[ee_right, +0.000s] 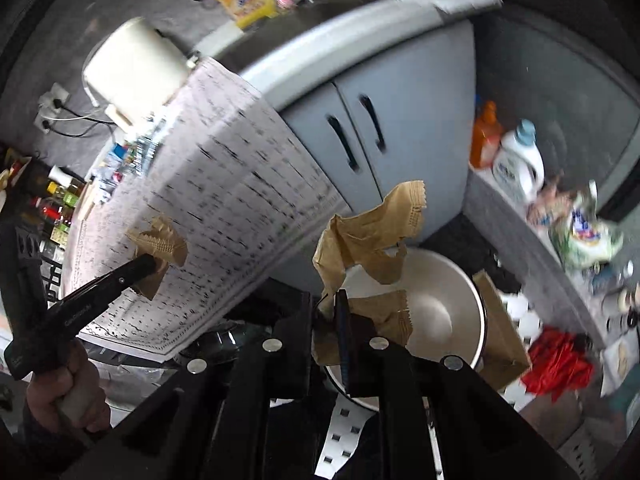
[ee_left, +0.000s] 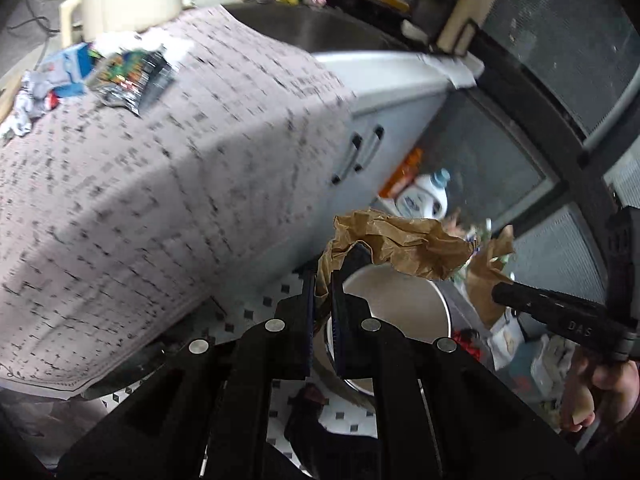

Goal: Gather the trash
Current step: 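Carry the tan paper over the white bin and open both tools, then move both tools back over the counter toward the remaining trash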

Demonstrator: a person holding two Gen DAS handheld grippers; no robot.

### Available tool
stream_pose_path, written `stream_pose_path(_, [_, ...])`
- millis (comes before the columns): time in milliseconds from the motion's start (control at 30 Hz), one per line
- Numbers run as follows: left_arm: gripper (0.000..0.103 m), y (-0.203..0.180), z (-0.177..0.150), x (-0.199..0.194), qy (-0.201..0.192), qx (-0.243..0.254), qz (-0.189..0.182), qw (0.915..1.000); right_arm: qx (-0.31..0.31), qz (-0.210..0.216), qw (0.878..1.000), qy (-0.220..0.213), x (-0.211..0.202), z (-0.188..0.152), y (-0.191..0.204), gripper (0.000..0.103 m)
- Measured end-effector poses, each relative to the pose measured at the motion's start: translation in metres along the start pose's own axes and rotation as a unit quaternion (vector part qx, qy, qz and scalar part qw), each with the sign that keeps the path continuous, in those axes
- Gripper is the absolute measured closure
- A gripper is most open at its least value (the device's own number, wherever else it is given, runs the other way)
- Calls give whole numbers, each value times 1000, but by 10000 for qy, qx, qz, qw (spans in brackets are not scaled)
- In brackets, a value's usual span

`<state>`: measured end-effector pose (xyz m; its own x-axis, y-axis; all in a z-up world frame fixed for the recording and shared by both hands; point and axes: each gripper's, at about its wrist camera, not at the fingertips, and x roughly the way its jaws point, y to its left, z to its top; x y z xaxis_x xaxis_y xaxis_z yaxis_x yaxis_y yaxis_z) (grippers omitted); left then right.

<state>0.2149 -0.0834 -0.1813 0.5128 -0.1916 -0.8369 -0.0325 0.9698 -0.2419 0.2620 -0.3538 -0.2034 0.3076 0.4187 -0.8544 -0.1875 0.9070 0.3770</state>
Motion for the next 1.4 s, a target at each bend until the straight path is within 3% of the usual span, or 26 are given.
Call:
stream_pose_path(100, [95, -10, -4, 9, 133, 123, -22, 9998, 165, 12, 9996, 210, 10, -11, -16, 73])
stream_pose_path(133, [95, -12, -5, 12, 176, 152, -19, 9997, 198, 14, 9995, 241, 11, -14, -21, 58])
stream_pose_path(167, [95, -13, -5, 14, 210, 168, -17, 9996, 249, 1, 9994, 224, 9, -18, -26, 52])
stream_pose_path(400, [95, -31, -12, 34, 468, 348, -141, 9982, 493, -280, 9984, 64, -14, -28, -50, 51])
stream_pose_path(800, [94, -95, -24, 73, 891, 816, -728, 9900, 849, -754, 9925, -453, -75, -40, -87, 47])
stream_pose_path(967, [79, -104, -24, 84, 1060, 849, -904, 9866, 940, -822, 9907, -535, -86, -43, -96, 43])
stream_pose_path(1033, [61, -105, -23, 85, 1042, 866, -933, 9864, 976, -833, 9902, -550, -86, -44, -98, 42])
stream_pose_path(1133, [49, -102, -20, 80, 938, 818, -995, 9872, 1034, -815, 9898, -542, -85, -43, -101, 42])
stream_pose_path(1400, [32, -72, 5, 40, 288, 539, -746, 9953, 779, -598, 9930, -658, -79, -23, -79, 38])
